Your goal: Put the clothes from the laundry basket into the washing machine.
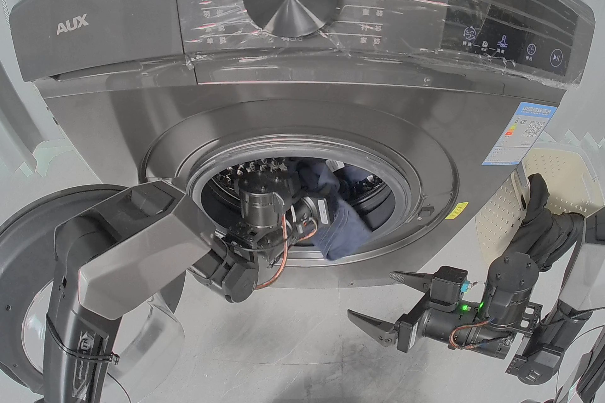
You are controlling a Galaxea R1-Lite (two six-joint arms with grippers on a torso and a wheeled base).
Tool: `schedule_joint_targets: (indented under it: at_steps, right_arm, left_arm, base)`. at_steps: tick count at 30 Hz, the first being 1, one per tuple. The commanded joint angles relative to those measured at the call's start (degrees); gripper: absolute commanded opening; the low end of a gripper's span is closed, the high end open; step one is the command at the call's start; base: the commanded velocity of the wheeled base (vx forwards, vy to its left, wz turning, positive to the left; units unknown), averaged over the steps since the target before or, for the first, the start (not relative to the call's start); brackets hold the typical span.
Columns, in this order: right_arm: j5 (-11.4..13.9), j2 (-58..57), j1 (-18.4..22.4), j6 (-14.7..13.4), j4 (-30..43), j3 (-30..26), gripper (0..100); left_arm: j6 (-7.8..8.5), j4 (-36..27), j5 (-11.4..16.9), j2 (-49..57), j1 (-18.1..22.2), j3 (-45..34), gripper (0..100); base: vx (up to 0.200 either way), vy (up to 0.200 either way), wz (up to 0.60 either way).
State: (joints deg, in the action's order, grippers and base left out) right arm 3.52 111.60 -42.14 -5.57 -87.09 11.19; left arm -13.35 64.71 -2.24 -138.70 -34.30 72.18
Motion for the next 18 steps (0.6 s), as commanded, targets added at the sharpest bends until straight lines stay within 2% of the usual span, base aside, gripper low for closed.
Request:
schedule_joint_targets:
  at_steps: [1,11,15,18]
  right_arm:
    - [-0.10,0.72,-0.57,-0.41,-0.10,0.23,100]
    - [-0.10,0.72,-0.57,-0.49,-0.10,0.50,100]
    - [-0.10,0.72,-0.57,-0.41,-0.10,0.67,100]
    - [-0.10,0.72,-0.57,-0.49,-0.10,0.85,100]
  left_arm:
    - [-2.30,1.21,-2.06,-1.13,0.11,6.83,0]
    - [-1.77,3.85,-5.84,-5.96,1.08,14.39,0]
    - [1.04,4.11,-6.02,-7.55,2.14,16.68,0]
    - [1.92,5.25,-8.13,-9.92,2.84,21.77,0]
  base:
    - [0.000,0.000,0.00]
    - [0.000,0.000,0.00]
    - [0.000,0.000,0.00]
    - [0.000,0.000,0.00]
